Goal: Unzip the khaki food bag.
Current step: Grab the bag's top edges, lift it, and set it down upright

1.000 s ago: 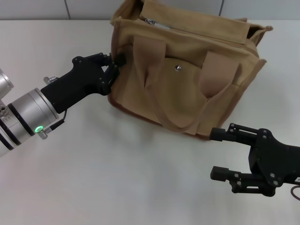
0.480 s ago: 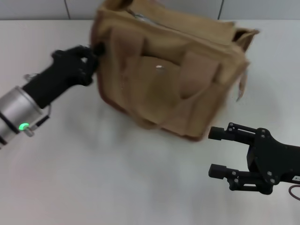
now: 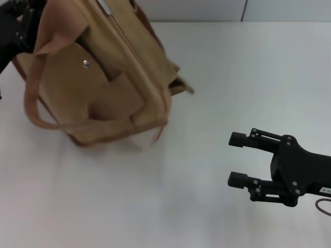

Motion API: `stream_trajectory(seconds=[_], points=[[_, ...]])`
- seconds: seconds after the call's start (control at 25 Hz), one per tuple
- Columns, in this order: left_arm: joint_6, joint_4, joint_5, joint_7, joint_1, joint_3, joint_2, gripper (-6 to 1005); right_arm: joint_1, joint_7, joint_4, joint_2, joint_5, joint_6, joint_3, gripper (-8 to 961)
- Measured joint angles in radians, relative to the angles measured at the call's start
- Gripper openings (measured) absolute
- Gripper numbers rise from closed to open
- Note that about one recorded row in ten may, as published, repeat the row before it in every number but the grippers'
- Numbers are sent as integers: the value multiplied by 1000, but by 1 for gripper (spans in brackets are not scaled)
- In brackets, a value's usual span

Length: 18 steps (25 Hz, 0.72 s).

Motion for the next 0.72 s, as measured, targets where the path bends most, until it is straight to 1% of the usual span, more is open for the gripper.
stream_trajectory(seconds=[0.08,0.12,0.16,0.2,0.32,0.36,0.4,0.56,0.72], points=[[56,0,4,-3,-4,39,-1,63,1,0,2,0,5,6,0,783],[81,-5,5,3,-5,79,-3,64,0,0,3,0,8,9,0,783],[101,-31,5,44,-5,153,-7,64,-5,0,7,0,19,18,7,783],[101,-31,5,44,-5,153,-7,64,-5,0,7,0,19,18,7,780],[99,-140,4,207,-3,284,-11,65,-16,-1,26,1,39,30,52,771],[86,-213,4,308,-3,329,-13,66,-22,-3,39,2,43,48,102,768],[86,-213,4,308,-3,329,-13,66,-22,-3,39,2,43,48,102,765],[68,-318,4,452,-2,378,-15,67,-24,-23,78,3,46,97,175,753],[51,-331,5,460,-5,398,-16,69,-17,-89,118,3,53,125,180,740]])
